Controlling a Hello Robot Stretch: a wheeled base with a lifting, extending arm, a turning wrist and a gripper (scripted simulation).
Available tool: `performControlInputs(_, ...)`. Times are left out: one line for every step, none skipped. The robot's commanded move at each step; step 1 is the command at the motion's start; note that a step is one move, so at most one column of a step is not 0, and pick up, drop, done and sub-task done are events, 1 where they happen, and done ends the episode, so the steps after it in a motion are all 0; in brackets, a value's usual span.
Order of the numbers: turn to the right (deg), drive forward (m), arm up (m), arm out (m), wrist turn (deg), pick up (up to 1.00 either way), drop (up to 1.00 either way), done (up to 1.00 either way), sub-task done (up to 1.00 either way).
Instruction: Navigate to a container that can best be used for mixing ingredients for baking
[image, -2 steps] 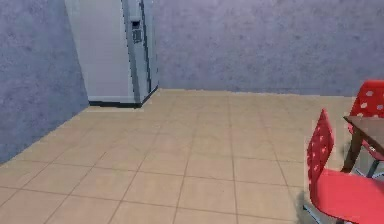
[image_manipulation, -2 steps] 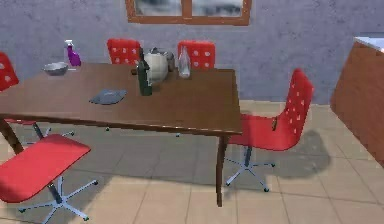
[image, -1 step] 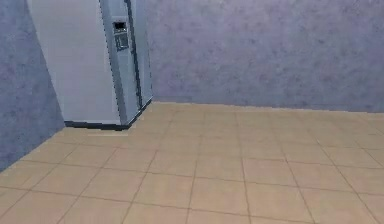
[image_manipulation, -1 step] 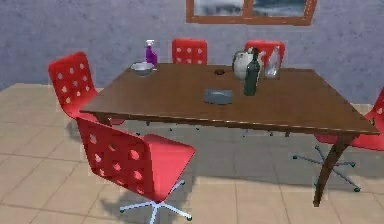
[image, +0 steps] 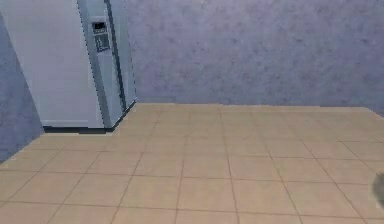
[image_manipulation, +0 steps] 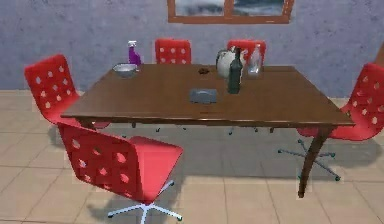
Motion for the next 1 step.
performControlInputs(0.0,0.50,0.00,0.00,0.0,0.00,0.00,0.00,0.00)
